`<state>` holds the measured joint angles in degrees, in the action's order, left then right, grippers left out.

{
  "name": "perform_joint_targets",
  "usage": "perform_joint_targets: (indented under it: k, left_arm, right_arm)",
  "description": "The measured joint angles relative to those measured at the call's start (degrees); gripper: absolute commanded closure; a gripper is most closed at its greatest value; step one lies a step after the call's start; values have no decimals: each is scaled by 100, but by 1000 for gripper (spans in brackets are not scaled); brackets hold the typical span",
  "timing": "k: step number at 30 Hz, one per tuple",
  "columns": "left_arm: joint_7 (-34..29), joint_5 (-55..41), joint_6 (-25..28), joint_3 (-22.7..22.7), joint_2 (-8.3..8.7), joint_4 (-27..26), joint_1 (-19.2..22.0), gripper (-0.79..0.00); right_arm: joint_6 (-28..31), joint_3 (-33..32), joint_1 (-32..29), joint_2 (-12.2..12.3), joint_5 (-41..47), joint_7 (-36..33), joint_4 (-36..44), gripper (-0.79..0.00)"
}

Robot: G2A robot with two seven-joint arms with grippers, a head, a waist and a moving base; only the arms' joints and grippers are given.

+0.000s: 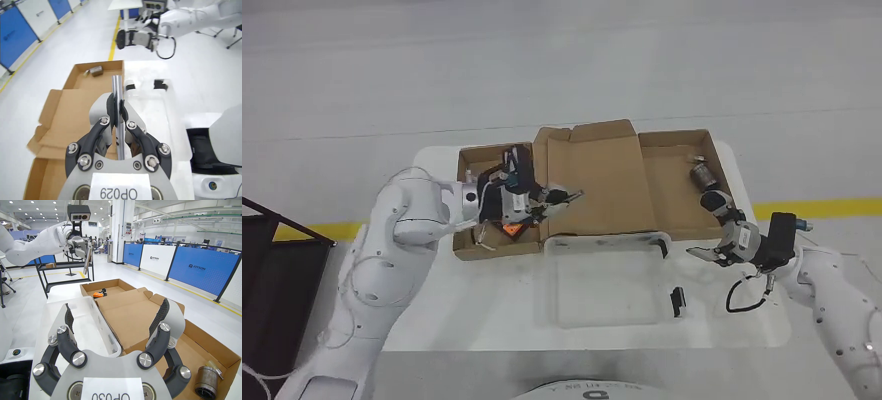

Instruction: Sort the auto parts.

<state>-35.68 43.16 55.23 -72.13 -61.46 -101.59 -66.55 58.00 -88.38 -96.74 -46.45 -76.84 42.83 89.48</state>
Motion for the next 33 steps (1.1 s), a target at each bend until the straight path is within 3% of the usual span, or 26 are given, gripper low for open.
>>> perform_joint_targets:
  k: [4, 8, 18, 26, 30, 33]
  left_arm:
    - [217, 279, -90, -575, 91, 274, -205, 0]
    - [514, 464, -118, -741, 121, 788, -259, 0]
    - [1032, 627, -409, -50, -10, 2629, 421, 0]
    - [1347, 474, -569, 424, -146, 3676, 931, 0]
    - [1580, -409, -362, 529, -231, 4299, 1045, 0]
    - [1371, -1056, -343, 639, -272, 4691, 1199, 0]
  right_arm:
    - [0, 0, 0, 0, 0, 0, 0, -785]
    - [0, 0, 0, 0, 0, 0, 0, -785]
    - [0, 0, 0, 0, 0, 0, 0, -785]
    - [0, 0, 0, 0, 0, 0, 0, -785]
    - [0, 0, 0, 0, 0, 0, 0, -785]
    - [0, 0, 0, 0, 0, 0, 0, -785]
